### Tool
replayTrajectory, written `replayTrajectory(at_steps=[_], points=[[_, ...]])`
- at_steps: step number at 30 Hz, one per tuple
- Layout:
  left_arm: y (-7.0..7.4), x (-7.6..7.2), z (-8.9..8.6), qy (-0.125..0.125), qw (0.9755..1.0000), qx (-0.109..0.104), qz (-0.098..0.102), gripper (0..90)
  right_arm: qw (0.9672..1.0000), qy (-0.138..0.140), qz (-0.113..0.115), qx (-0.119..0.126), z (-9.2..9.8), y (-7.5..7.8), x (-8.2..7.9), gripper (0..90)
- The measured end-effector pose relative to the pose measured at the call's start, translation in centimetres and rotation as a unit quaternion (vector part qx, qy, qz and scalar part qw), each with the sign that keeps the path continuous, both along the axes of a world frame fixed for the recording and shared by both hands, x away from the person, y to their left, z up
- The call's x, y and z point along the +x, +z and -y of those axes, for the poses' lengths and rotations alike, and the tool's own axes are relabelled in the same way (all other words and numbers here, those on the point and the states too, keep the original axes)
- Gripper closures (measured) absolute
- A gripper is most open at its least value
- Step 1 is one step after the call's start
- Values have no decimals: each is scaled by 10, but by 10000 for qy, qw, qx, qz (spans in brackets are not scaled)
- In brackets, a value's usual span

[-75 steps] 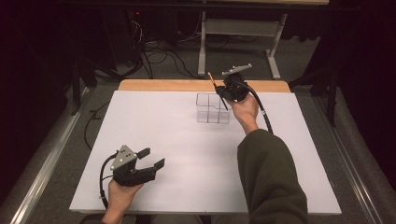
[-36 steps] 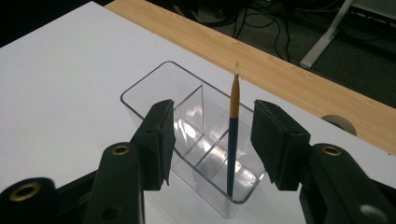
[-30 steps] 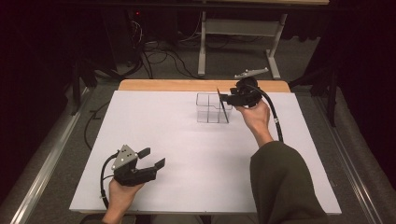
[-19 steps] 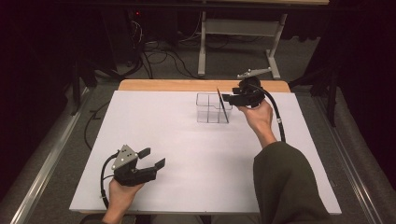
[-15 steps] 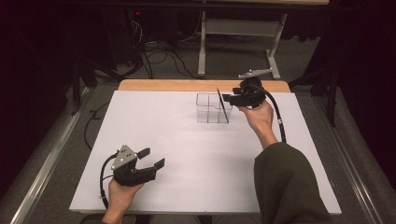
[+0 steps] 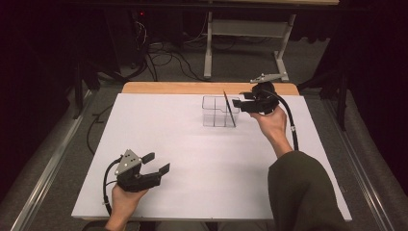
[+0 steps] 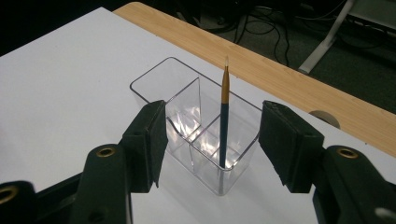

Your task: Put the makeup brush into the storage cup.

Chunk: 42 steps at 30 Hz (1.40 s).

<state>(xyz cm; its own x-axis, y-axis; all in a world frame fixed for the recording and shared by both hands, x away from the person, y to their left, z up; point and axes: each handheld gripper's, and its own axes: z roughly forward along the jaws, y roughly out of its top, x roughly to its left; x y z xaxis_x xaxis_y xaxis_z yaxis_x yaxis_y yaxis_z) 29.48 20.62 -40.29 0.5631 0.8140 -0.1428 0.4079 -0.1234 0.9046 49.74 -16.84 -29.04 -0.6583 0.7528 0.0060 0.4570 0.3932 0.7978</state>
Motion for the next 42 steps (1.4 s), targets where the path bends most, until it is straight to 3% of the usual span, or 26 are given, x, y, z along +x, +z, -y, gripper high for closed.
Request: replayTrajectory(at_steps=[28, 42], points=[[0, 0, 1, 30, 10000, 5, -3, 295, 10000, 52, 45, 65, 15, 3, -18, 413], [-1, 0, 0, 29, 10000, 0, -23, 295, 9996, -74, 56, 267, 29, 3, -26, 411]])
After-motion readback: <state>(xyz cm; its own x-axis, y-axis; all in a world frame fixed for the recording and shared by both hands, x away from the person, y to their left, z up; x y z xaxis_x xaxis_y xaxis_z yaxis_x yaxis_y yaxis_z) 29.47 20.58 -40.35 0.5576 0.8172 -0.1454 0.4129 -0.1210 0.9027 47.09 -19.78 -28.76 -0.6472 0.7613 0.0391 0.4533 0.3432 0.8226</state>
